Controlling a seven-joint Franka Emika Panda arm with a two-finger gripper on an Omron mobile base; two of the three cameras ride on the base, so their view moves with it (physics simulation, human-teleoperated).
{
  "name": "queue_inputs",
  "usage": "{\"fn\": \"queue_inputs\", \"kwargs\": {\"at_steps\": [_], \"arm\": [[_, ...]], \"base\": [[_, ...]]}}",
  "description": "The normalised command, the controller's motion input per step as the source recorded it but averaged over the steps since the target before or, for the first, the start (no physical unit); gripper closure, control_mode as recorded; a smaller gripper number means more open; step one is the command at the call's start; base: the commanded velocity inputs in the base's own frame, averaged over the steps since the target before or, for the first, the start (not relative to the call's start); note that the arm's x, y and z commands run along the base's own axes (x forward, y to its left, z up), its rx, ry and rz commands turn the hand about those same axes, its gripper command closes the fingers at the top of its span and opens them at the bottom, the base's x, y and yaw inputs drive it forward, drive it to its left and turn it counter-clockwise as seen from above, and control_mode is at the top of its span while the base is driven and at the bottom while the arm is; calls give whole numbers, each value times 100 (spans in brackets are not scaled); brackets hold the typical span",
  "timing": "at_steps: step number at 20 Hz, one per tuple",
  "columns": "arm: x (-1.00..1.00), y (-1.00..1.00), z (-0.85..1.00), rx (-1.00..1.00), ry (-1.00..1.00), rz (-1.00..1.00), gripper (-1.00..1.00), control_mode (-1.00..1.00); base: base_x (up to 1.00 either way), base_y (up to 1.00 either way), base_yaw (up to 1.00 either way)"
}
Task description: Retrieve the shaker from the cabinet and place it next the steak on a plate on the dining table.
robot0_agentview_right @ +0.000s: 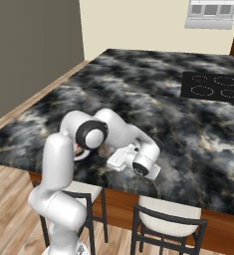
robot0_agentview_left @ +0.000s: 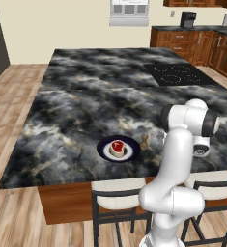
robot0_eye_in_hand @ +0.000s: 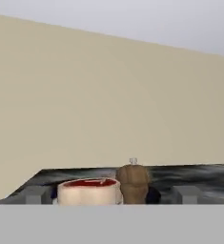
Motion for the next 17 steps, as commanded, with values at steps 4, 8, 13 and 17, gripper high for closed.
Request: {"fn": "queue_inputs", "kwargs": {"at_steps": [4, 8, 13, 17], "arm": [[-64, -31, 72, 19, -22, 0, -100, -100], [-63, -21, 97, 15, -21, 0, -100, -100], [-66, -7, 100, 8, -17, 0, -100, -100], [-79, -1, 100, 5, -18, 0, -100, -100]], "base": [[0, 0, 0], [0, 0, 0], [0, 0, 0], [0, 0, 0]]}}
